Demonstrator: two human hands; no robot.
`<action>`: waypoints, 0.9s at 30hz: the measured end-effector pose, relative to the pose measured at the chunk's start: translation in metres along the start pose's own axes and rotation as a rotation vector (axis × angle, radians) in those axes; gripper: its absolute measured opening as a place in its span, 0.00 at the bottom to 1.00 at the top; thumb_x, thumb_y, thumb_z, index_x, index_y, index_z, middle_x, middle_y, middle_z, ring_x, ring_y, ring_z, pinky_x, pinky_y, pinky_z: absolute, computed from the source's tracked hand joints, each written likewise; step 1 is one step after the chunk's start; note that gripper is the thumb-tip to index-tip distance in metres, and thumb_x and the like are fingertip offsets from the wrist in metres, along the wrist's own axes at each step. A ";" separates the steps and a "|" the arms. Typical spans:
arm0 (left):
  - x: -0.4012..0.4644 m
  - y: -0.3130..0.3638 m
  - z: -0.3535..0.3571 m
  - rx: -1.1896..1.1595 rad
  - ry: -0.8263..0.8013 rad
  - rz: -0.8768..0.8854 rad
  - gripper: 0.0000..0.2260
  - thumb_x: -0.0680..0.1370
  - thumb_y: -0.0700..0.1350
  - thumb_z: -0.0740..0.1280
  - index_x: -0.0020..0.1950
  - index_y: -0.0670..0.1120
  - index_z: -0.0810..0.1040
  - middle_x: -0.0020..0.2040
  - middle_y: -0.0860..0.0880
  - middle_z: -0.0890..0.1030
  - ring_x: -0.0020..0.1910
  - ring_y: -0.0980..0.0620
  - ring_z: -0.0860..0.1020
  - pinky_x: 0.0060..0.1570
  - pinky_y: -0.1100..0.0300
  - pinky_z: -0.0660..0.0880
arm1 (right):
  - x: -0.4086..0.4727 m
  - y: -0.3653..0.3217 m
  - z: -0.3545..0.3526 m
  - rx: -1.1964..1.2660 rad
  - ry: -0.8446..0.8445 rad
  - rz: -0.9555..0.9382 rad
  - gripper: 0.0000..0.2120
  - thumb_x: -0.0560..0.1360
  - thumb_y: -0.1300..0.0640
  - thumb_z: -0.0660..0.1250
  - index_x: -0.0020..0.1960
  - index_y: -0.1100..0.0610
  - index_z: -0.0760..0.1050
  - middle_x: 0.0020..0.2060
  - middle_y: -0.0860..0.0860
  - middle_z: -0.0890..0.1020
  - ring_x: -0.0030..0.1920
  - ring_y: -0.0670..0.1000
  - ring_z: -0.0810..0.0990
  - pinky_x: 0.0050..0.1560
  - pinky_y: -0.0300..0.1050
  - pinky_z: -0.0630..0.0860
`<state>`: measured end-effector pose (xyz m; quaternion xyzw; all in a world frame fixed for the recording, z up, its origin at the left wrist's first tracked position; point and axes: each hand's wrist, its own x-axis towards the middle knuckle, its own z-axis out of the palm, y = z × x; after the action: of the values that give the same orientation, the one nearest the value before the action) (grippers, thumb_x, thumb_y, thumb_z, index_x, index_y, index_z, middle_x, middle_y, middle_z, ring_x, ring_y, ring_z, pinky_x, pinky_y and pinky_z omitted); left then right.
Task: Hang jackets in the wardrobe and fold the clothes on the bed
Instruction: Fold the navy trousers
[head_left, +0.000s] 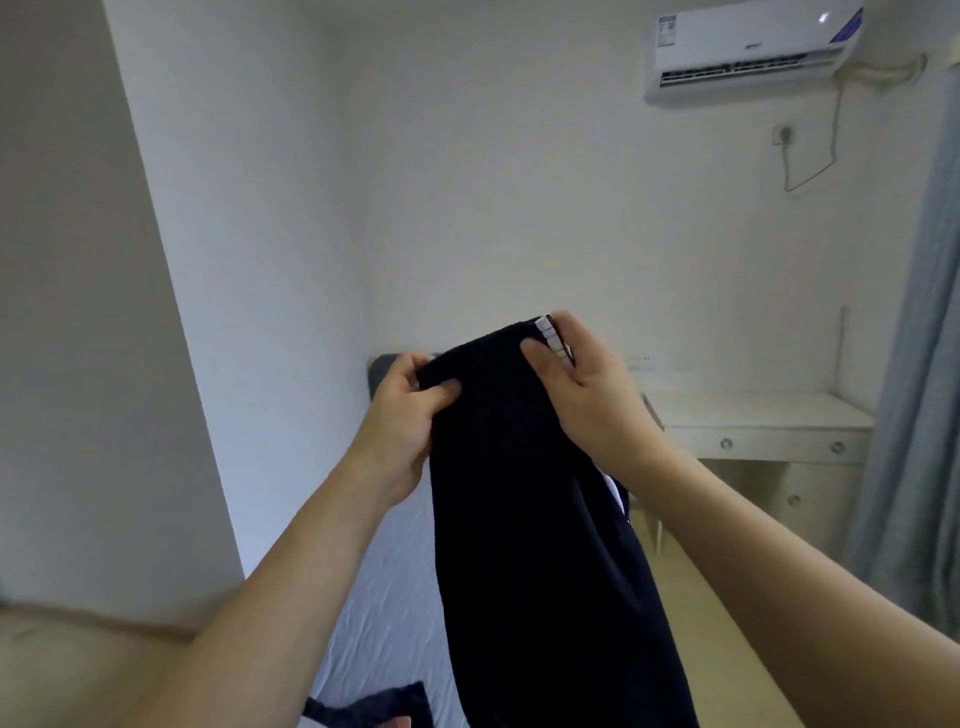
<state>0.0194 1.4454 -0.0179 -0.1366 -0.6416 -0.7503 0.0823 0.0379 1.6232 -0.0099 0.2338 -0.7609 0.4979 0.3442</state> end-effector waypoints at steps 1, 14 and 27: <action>0.003 0.003 0.004 0.031 0.040 0.052 0.07 0.79 0.37 0.65 0.53 0.48 0.71 0.53 0.41 0.81 0.45 0.46 0.81 0.38 0.55 0.78 | -0.001 0.004 -0.003 -0.067 0.030 -0.003 0.07 0.81 0.50 0.60 0.58 0.48 0.71 0.40 0.46 0.79 0.41 0.48 0.78 0.44 0.49 0.75; 0.122 -0.157 0.102 0.868 -0.118 0.081 0.07 0.81 0.45 0.58 0.58 0.54 0.69 0.51 0.53 0.77 0.45 0.55 0.76 0.39 0.59 0.72 | -0.023 0.218 -0.036 0.036 0.115 0.592 0.20 0.76 0.45 0.68 0.60 0.53 0.65 0.49 0.49 0.78 0.49 0.50 0.80 0.50 0.49 0.79; 0.308 -0.748 0.163 1.156 -0.106 -0.454 0.24 0.81 0.44 0.58 0.76 0.49 0.56 0.70 0.44 0.70 0.65 0.40 0.72 0.64 0.48 0.68 | -0.163 0.801 0.046 0.032 -0.054 1.282 0.35 0.78 0.42 0.61 0.78 0.53 0.50 0.73 0.52 0.66 0.70 0.57 0.68 0.66 0.52 0.68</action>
<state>-0.4800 1.7437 -0.6028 0.0327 -0.9602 -0.2727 -0.0509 -0.4284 1.8993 -0.6241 -0.2501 -0.7504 0.6101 -0.0449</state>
